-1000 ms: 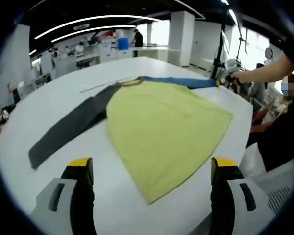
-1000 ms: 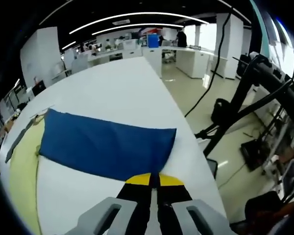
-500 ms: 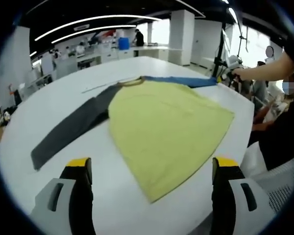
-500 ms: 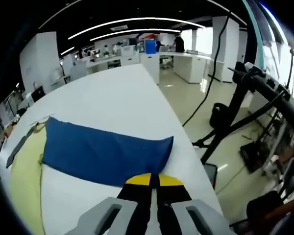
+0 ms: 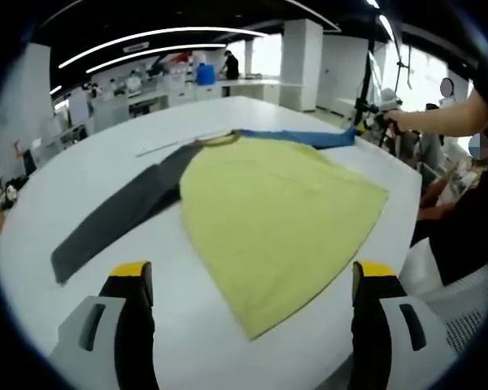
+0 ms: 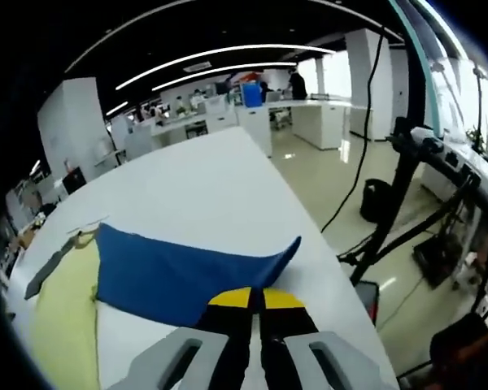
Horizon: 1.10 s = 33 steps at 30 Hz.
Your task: Fold the garment on the visible template until the final outline fits inside the template.
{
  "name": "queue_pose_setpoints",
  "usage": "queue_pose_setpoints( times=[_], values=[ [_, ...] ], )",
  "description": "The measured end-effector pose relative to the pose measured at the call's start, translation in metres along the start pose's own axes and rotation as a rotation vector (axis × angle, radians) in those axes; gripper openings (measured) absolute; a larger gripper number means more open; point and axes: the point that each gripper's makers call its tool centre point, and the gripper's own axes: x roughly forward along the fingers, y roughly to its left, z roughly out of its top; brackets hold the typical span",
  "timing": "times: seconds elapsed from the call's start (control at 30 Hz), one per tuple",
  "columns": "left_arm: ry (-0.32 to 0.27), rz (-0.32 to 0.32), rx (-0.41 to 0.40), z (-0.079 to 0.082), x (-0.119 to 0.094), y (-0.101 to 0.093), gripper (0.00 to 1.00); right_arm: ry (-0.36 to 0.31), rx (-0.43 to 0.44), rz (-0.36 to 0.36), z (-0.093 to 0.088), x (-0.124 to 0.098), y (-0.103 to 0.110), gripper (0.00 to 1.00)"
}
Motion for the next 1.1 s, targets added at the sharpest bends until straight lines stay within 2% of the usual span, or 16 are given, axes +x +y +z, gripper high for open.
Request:
queue_pose_setpoints(
  times=[0.33, 0.47, 0.7, 1.1],
  values=[
    [-0.019, 0.006, 0.003, 0.003, -0.002, 0.0, 0.98, -0.033, 0.011, 0.07, 0.012, -0.001, 0.027, 0.0],
    [-0.02, 0.002, 0.003, 0.003, -0.002, -0.001, 0.98, -0.05, 0.044, 0.111, 0.019, -0.001, 0.041, 0.0],
    [-0.03, 0.005, 0.0, 0.006, -0.003, -0.002, 0.98, -0.069, 0.033, 0.157, 0.029, -0.002, 0.065, 0.0],
    [-0.021, 0.015, 0.015, 0.004, -0.003, -0.002, 0.97, -0.06, 0.028, 0.221, 0.036, 0.002, 0.095, 0.0]
  ],
)
